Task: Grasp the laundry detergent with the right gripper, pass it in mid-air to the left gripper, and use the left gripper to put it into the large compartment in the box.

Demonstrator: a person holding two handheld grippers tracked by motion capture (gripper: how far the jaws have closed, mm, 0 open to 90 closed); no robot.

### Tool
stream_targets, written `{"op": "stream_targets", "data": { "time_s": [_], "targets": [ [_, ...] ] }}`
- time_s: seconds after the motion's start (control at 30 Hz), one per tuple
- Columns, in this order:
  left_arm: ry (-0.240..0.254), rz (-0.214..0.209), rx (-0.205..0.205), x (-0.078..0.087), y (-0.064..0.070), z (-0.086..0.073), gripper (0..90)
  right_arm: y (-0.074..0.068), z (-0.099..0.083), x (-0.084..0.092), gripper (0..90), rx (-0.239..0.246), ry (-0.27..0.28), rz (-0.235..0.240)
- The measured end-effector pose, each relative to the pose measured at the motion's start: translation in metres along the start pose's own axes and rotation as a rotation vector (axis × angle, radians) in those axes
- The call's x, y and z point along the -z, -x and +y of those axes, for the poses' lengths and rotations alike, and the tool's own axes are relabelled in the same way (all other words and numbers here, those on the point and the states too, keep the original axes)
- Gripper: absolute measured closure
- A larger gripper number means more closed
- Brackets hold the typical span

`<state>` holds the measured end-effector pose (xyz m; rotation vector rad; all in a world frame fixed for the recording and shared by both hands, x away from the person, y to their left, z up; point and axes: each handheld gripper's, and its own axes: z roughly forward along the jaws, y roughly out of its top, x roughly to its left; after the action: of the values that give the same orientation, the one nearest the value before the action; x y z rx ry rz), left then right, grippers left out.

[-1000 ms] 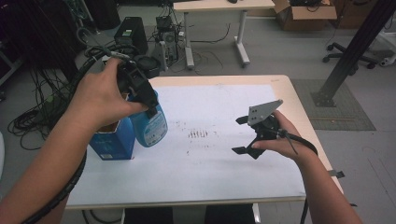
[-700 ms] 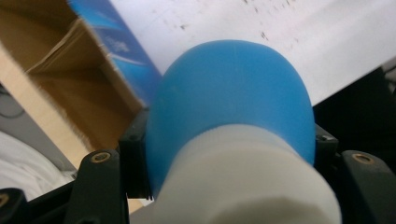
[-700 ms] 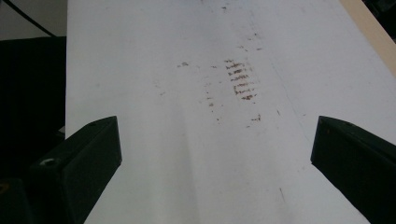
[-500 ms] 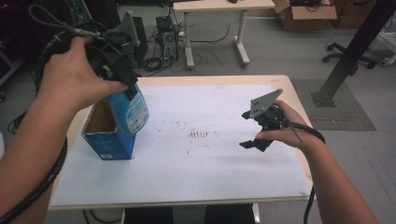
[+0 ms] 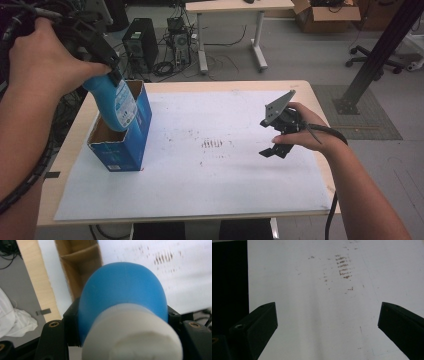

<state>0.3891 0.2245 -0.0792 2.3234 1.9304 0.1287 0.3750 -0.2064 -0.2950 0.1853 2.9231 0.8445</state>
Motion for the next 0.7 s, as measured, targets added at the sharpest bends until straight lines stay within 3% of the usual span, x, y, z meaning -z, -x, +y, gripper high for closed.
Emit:
{"op": "stream_targets", "data": {
  "time_s": [0.3, 0.7],
  "targets": [
    [-0.004, 0.045, 0.073, 0.001, -0.021, 0.006, 37.9, 0.002, -0.002, -0.001, 2.6, -0.007, -0.021, 0.008],
    [0.006, 0.057, 0.131, -0.012, -0.040, 0.008, 37.8, 0.003, -0.002, -0.002, 2.6, -0.006, -0.018, 0.012]
  ]
}}
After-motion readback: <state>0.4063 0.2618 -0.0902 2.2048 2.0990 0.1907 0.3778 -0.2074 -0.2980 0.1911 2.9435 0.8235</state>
